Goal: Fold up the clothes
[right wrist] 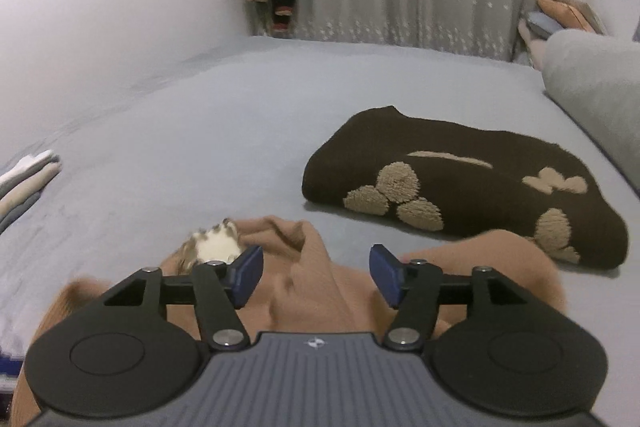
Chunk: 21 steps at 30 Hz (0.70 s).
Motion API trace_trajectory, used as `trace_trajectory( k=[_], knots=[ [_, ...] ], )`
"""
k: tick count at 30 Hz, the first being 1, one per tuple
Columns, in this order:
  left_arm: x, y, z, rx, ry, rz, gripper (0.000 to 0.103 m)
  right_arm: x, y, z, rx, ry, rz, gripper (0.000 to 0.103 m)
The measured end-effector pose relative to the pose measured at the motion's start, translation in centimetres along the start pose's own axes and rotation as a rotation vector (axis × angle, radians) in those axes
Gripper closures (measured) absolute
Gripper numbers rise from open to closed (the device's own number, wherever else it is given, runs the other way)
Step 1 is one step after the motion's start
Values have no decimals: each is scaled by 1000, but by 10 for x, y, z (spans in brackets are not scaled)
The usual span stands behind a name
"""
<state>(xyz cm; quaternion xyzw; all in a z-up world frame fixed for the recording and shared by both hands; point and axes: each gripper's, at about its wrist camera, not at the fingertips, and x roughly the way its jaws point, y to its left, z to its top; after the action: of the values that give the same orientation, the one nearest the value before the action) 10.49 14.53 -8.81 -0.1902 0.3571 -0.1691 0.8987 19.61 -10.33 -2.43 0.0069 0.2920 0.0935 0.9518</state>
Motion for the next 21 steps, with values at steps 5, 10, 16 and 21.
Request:
trace_trajectory(
  k=[5, 10, 16, 21],
  knots=[
    [9, -5, -4, 26, 47, -4, 37, -30, -12, -21, -58, -1, -33, 35],
    [16, -10, -7, 63, 81, 9, 37, -52, -39, -43, -59, -6, -94, 31],
    [19, -14, -9, 88, 93, 20, 40, -50, -71, -70, 13, 52, -115, 30],
    [21, -16, -12, 102, 86, 54, 65, -26, -84, -89, 83, 104, -97, 30]
  ],
)
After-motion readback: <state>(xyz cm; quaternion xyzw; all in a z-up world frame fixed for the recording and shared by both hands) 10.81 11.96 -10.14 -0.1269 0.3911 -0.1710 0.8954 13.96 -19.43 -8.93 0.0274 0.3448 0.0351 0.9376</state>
